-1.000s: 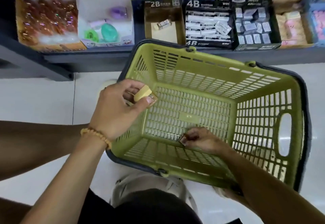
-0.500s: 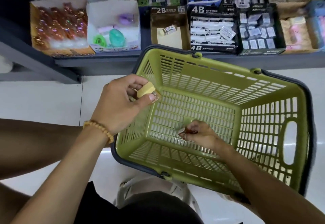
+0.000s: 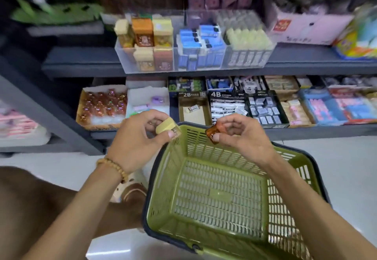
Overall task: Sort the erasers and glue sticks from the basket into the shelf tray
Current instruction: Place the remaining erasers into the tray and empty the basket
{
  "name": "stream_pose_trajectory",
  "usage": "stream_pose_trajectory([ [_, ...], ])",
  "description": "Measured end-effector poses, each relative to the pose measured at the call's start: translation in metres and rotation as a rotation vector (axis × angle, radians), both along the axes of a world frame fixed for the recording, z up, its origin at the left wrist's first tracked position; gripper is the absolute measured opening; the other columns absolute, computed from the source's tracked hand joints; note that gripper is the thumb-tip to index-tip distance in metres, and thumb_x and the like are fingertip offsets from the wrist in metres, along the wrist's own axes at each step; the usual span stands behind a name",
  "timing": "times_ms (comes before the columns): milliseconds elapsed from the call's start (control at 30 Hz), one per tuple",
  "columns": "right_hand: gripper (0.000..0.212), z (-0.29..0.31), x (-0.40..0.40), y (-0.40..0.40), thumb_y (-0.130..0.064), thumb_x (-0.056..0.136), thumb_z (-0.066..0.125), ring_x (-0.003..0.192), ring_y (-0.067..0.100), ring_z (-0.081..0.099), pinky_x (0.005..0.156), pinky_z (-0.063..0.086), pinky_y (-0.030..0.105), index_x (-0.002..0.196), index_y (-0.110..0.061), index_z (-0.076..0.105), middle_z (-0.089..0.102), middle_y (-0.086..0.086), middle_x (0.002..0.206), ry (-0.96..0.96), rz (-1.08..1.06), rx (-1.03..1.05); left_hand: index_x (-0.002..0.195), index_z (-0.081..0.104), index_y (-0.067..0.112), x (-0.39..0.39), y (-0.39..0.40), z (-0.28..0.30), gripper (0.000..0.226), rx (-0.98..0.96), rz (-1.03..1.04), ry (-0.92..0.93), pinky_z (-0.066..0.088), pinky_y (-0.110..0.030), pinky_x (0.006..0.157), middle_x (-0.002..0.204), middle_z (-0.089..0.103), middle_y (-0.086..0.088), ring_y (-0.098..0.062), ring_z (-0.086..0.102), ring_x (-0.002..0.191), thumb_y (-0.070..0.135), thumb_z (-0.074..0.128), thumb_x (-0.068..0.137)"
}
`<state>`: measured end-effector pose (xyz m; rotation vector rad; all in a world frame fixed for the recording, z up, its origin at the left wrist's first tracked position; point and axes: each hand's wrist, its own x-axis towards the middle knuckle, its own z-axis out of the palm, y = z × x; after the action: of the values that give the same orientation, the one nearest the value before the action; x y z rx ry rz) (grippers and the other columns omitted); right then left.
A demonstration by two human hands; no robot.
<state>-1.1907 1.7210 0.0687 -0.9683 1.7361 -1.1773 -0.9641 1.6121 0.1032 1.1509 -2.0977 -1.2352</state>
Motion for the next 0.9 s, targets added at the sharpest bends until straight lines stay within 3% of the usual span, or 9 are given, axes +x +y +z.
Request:
stream_pose_trajectory([
  [200,0.03,0.073,0.0,-0.032,-0.003,0.074,0.084,0.073,0.015,0.061,0.076,0.054,0.026,0.088,-0.028,0.071,0.072,0.002,0.085,0.183,0.024,-0.184,0.085,0.066,0.04,0.002,-0.041,0.052,0.027,-0.195,-0.006,-0.055,0.05,-0.026,0.07,0.083,0.067,0.017,-0.003,0.061,0.072,0.019,0.08,0.076],
  [300,0.028,0.102,-0.001,-0.058,-0.008,0.079,0.081,0.08,0.03,0.064,0.078,0.057,0.03,0.092,-0.032,0.072,0.074,0.007,0.09,0.251,0.037,-0.24,0.086,0.066,0.038,0.001,-0.062,0.083,0.023,-0.275,-0.007,-0.051,0.051,-0.017,0.073,0.082,0.067,0.017,-0.001,0.062,0.075,0.019,0.079,0.078],
  [367,0.028,0.121,-0.001,-0.078,-0.009,0.083,0.078,0.083,0.025,0.067,0.077,0.056,0.024,0.092,-0.034,0.07,0.073,-0.001,0.093,0.315,0.026,-0.289,0.091,0.068,0.034,0.0,-0.077,0.1,0.019,-0.342,-0.002,-0.075,0.045,-0.006,0.067,0.082,0.065,0.019,0.0,0.06,0.077,0.022,0.077,0.08],
  [433,0.025,0.133,0.001,-0.1,-0.011,0.085,0.076,0.083,0.018,0.066,0.079,0.054,0.025,0.098,-0.032,0.071,0.071,-0.008,0.095,0.41,0.013,-0.321,0.096,0.068,0.032,-0.003,-0.094,0.114,0.019,-0.405,0.015,-0.111,0.043,-0.006,0.066,0.085,0.062,0.019,-0.001,0.059,0.078,0.026,0.076,0.081],
  [533,0.025,0.144,0.007,-0.13,-0.013,0.086,0.076,0.078,0.009,0.061,0.077,0.048,0.022,0.109,-0.022,0.073,0.067,-0.01,0.093,0.553,0.037,-0.312,0.104,0.068,0.032,-0.007,-0.117,0.122,0.023,-0.461,0.041,-0.159,0.047,-0.024,0.081,0.087,0.059,0.019,-0.006,0.058,0.082,0.029,0.075,0.082],
  [633,0.022,0.146,0.013,-0.151,-0.015,0.085,0.076,0.073,0.007,0.058,0.081,0.049,0.026,0.105,-0.022,0.071,0.066,-0.015,0.086,0.611,0.053,-0.3,0.109,0.069,0.033,-0.011,-0.135,0.12,0.028,-0.52,0.047,-0.231,0.047,-0.04,0.093,0.091,0.062,0.008,-0.019,0.057,0.091,0.032,0.074,0.082],
  [733,0.02,0.144,0.016,-0.165,-0.017,0.085,0.076,0.075,0.009,0.058,0.084,0.051,0.03,0.103,-0.024,0.071,0.069,-0.008,0.087,0.636,0.056,-0.289,0.113,0.069,0.032,-0.016,-0.144,0.117,0.031,-0.554,0.033,-0.288,0.047,-0.042,0.093,0.1,0.06,0.004,-0.02,0.056,0.096,0.031,0.074,0.083],
  [900,0.022,0.141,0.024,-0.175,-0.019,0.085,0.077,0.073,0.006,0.057,0.074,0.048,0.022,0.107,-0.019,0.072,0.062,-0.007,0.093,0.757,0.111,-0.262,0.118,0.068,0.03,-0.024,-0.15,0.112,0.035,-0.611,0.002,-0.326,0.046,-0.041,0.093,0.103,0.058,0.003,-0.021,0.055,0.095,0.033,0.073,0.083],
])
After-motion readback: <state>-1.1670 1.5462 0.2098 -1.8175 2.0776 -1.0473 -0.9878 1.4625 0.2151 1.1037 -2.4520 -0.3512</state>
